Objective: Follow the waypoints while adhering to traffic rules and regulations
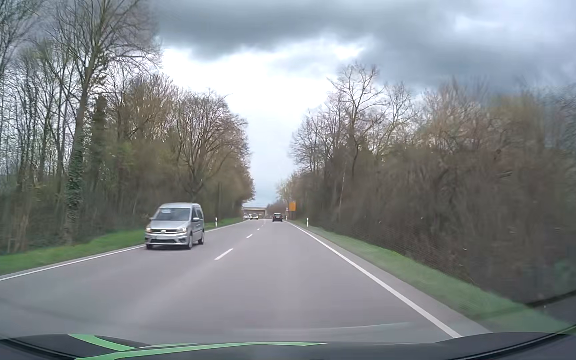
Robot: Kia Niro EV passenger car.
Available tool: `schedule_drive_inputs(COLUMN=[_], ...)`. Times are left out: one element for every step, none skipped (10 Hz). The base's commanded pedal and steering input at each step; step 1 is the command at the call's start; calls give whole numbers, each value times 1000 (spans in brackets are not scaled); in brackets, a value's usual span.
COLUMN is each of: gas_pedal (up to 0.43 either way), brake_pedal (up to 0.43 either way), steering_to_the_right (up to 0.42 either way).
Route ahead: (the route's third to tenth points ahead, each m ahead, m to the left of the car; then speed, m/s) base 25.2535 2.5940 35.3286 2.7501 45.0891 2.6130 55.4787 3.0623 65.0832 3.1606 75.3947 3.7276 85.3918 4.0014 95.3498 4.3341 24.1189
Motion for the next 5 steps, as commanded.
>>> schedule_drive_inputs(gas_pedal=[197,197,197,197,197], brake_pedal=[0,0,0,0,0], steering_to_the_right=[-4,-4,-3,-3,-3])
